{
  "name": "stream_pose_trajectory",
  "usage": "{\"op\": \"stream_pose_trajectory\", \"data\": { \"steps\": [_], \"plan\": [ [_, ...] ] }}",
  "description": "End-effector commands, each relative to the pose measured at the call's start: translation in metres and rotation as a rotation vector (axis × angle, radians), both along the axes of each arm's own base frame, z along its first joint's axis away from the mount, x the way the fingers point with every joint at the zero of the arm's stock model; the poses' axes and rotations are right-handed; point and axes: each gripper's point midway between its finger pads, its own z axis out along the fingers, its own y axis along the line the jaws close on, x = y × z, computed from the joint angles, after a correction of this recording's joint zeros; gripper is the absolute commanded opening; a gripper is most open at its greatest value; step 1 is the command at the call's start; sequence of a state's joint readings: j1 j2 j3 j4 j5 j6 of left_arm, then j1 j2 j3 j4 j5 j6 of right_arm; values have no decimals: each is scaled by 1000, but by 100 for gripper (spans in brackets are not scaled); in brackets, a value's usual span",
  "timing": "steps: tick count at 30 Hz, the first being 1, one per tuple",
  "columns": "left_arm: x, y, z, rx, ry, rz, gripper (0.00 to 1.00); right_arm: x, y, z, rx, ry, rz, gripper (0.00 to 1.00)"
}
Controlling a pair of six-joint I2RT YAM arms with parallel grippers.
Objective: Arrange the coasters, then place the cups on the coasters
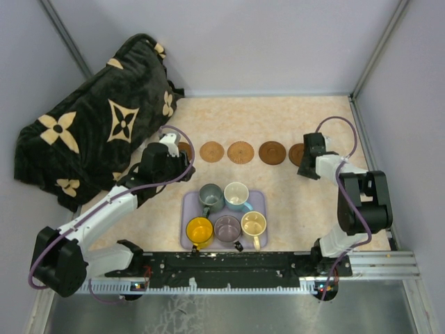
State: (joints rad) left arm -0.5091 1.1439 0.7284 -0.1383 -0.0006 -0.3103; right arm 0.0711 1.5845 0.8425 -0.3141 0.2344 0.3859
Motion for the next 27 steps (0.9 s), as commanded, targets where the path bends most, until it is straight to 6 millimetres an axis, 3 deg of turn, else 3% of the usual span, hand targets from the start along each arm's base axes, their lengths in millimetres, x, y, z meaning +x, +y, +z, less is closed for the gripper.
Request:
{"op": "stream_pose_trajectory", "data": {
  "steps": [1,6,9,18,27],
  "plan": [
    [2,-2,2,0,-10,-5,53,23,5,6,30,-45,11,31],
    [2,-3,0,-2,-5,-6,54,31,6,7,35,-56,11,30],
    [2,-4,0,-3,-6,-7,54,32,6,-5,32,-27,10,30],
    [2,-3,-1,-1,1,-7,53,37,6,-14,32,-11,5,30],
    [2,-4,-2,-2,4,-9,54,22,10,-12,64,-7,7,30]
  ]
}}
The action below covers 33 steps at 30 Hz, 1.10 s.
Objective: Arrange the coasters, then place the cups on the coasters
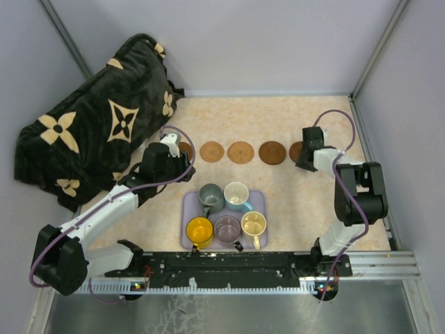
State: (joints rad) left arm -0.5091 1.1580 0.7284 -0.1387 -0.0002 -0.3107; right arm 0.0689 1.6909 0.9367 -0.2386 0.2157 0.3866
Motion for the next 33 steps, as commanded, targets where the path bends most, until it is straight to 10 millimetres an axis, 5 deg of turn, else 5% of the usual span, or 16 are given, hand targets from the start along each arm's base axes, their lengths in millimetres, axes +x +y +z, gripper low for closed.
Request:
{"op": "stream_pose_trajectory", "data": {
  "steps": [1,13,19,21,27,33],
  "plan": [
    [2,-4,3,-9,-7,-8,54,-23,7,-12,51,57,5,30],
    [-2,4,28,-21,-66,18,55,-64,26,64,130,-92,73,35],
    [-13,20,49,-39,-110,68,67,-75,20,117,108,-220,77,48],
    [-18,24,53,-46,-121,81,78,-80,21,131,110,-250,92,49],
    [-34,31,60,-79,-121,93,99,-98,31,144,153,-289,158,50],
    [-50,39,62,-95,-119,99,100,-118,41,149,201,-326,208,50]
  ]
}}
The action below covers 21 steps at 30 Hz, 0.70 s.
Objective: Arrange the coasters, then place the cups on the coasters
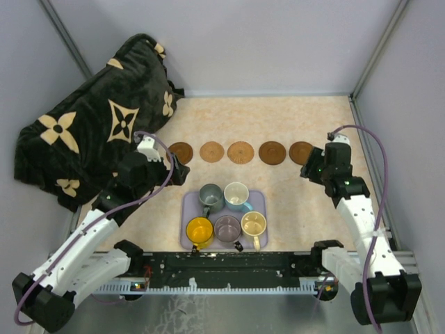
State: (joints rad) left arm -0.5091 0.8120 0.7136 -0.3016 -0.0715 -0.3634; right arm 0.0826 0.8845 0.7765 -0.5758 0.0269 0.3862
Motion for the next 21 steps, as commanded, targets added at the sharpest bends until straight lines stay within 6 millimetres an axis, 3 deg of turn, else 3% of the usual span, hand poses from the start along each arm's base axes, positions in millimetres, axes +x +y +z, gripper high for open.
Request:
{"op": "stream_pose_trajectory", "data": {
  "steps": [1,7,14,21],
  "plan": [
    [-16,9,-5,-6,19,14,100,-16,12,8,32,-32,74,50],
    [-34,22,-1,-20,-12,31,100,-41,25,14,76,-55,139,41],
    [-47,21,-11,-69,3,17,100,-66,54,35,77,-81,239,42],
    [-51,17,-23,-84,24,-2,100,-74,79,28,91,-56,323,41]
  ]
}}
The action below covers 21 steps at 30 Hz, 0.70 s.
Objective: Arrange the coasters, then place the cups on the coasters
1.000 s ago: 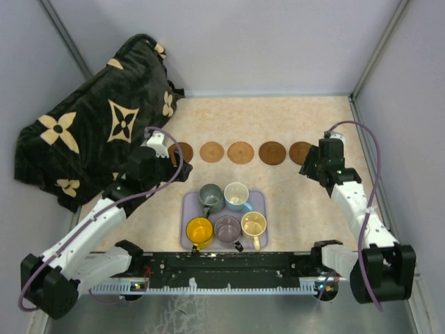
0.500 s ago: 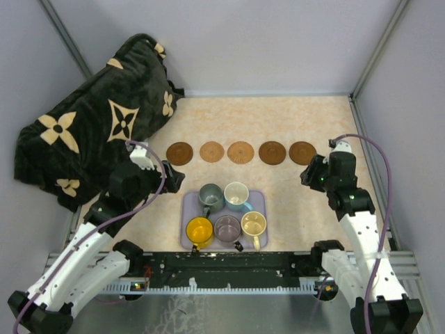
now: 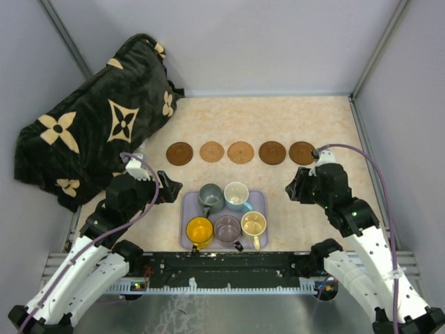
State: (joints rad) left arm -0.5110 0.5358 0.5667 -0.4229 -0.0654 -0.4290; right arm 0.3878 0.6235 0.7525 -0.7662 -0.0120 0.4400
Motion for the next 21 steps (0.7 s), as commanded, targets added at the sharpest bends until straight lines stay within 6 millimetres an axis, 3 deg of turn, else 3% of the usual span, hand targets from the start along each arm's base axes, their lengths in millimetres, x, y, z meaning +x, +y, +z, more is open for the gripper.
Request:
{"op": "stream_pose_trajectory", "data": {
  "steps": [1,11,21],
  "plan": [
    [-5,-4,-1,-23,1,-18,100,1,16,8,15,-15,37,41],
    [3,-19,-22,-14,63,-60,100,6,79,-15,-124,27,217,41],
    [9,-20,-21,-35,29,-49,100,9,112,-23,-57,41,324,41]
  ]
}}
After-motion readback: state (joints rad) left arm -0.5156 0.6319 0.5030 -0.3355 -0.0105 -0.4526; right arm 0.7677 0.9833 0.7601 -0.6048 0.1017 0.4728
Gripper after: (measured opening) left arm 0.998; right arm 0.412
